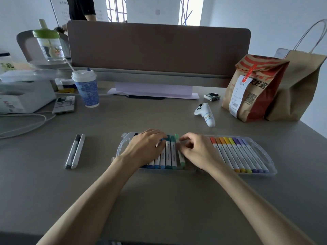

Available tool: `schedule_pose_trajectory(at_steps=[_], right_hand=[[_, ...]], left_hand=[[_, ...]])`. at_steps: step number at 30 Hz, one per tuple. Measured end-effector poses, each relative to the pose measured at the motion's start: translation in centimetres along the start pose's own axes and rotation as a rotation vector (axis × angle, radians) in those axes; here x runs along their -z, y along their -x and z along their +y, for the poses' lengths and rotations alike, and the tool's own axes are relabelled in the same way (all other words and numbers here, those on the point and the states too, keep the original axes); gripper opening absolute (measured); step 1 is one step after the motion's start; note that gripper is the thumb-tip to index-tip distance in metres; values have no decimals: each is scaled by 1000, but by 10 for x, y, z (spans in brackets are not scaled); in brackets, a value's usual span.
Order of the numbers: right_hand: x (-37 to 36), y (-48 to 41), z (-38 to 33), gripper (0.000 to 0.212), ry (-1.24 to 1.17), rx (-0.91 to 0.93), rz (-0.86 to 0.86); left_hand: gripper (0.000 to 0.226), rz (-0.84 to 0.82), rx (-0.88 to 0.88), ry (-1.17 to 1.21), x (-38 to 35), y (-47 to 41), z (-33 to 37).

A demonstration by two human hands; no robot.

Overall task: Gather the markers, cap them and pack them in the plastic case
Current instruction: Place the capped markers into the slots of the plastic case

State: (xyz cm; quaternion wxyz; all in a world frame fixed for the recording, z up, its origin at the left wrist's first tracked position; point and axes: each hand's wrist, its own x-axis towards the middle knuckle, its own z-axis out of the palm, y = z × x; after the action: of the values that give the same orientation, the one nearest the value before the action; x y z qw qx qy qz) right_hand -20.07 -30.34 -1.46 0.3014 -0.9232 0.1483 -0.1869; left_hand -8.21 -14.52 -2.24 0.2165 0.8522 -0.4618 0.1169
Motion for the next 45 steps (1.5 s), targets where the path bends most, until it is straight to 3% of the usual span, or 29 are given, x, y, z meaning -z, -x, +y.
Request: schedule_pose_trajectory(at_steps=[9,22,26,31,34,39,45], right_hand=[[-10,5,3,16,190,167,76],[-5,5,-2,19,268,238,97],[-22,5,-40,26,224,382,92],[-65,-2,-104,20,43,494,17],[-92,-8,-133,38,-10,499,-51],[-126,-15,-160,16,-40,451,-63],[-141,-19,-158,13,-42,427,-56]], left_hand=[[28,12,3,1,-3,0,0],[33,-105,11,-29,11,12,17],[25,69,-14,88,25,41,6],[12,308,217,121,67,88,-37],[15,381,451,129,96,117,-70],[20,229,746,57,117,142,-119],[33,6,866,23,121,123,-139]])
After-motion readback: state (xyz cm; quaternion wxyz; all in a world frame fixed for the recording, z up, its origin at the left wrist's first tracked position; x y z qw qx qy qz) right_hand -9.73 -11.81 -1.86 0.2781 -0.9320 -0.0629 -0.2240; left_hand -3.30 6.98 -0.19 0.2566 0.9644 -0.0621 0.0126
